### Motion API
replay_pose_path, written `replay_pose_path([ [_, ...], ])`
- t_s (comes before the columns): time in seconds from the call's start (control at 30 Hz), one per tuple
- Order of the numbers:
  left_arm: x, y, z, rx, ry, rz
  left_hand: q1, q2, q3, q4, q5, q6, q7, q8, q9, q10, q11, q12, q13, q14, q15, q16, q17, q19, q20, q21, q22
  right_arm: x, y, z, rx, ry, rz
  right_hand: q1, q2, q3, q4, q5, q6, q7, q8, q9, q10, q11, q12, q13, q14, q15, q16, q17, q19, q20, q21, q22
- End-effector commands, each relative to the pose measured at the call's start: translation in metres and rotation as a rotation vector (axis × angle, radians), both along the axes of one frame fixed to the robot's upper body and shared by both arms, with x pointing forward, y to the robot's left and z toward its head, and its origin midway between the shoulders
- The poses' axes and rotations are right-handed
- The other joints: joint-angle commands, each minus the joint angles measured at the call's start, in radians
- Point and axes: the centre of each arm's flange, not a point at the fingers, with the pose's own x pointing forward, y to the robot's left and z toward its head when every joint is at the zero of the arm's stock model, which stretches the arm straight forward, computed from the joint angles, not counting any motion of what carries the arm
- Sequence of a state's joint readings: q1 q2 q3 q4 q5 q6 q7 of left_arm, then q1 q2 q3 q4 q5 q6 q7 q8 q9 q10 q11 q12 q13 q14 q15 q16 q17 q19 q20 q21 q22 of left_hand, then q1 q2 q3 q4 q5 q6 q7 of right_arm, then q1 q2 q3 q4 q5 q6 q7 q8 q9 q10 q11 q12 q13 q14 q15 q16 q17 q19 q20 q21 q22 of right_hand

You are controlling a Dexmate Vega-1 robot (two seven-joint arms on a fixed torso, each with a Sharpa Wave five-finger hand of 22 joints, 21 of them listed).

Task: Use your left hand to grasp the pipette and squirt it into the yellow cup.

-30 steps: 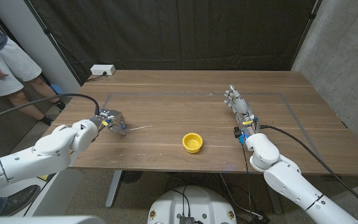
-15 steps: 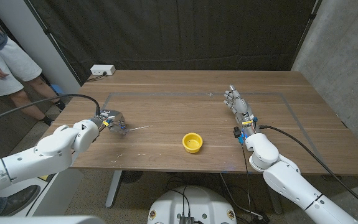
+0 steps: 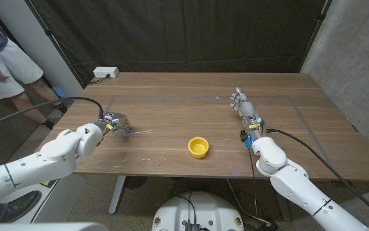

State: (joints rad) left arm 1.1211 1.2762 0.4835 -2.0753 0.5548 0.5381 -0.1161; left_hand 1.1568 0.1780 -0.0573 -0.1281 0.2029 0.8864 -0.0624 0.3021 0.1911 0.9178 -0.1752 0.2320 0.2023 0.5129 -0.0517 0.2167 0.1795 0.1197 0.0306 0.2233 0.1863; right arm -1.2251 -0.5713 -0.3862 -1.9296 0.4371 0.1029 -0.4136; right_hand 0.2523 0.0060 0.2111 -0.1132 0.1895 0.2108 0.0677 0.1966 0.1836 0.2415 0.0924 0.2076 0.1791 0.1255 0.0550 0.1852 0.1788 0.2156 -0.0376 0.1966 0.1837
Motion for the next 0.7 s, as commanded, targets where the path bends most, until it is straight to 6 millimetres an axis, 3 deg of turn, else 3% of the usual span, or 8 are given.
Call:
replay_pose_path([
  [0.03,0.0041,-0.0061,-0.006,0.0,0.016,-0.023,0.008,0.002,0.01,-0.003,-0.004,0.015,-0.001,0.001,0.0,0.013,0.002,0.0,0.001,0.01,-0.09,-0.001,0.001,0.011,0.0,0.007,0.001,0.0007,0.0021,-0.0014,-0.001,0.005,0.001,0.007,0.005,-0.002,0.001,-0.003,0.004,-0.001,0.0,0.006,0.01,-0.004,0.006,0.005,0.008,-0.002,0.002,0.004,0.005,-0.002,0.007,0.002],
  [0.57,0.0012,-0.0152,-0.0116,0.005,0.036,-0.032,0.026,0.002,0.039,0.007,-0.005,0.07,0.001,0.008,-0.001,0.061,0.0,-0.004,-0.001,0.042,-0.096,-0.001,0.0,0.026,-0.013,0.007,0.0,0.0006,0.0007,-0.006,0.004,0.018,0.006,0.007,0.006,-0.002,0.0,-0.003,0.006,-0.002,0.0,0.006,0.011,-0.005,0.006,0.005,0.007,-0.002,0.001,0.004,0.003,0.001,0.007,0.002],
  [0.7,-0.0017,-0.0121,-0.0098,0.006,0.036,-0.015,0.025,-0.007,0.042,0.011,-0.009,0.055,0.01,-0.002,-0.002,0.049,0.007,-0.015,-0.001,0.036,-0.09,-0.007,0.0,0.029,-0.001,0.006,0.0,0.0011,0.0017,-0.0052,0.001,0.019,0.009,0.007,0.006,-0.002,0.0,-0.003,0.005,-0.002,0.0,0.006,0.011,-0.005,0.006,0.005,0.008,-0.002,0.001,0.004,0.003,0.001,0.007,0.002],
])
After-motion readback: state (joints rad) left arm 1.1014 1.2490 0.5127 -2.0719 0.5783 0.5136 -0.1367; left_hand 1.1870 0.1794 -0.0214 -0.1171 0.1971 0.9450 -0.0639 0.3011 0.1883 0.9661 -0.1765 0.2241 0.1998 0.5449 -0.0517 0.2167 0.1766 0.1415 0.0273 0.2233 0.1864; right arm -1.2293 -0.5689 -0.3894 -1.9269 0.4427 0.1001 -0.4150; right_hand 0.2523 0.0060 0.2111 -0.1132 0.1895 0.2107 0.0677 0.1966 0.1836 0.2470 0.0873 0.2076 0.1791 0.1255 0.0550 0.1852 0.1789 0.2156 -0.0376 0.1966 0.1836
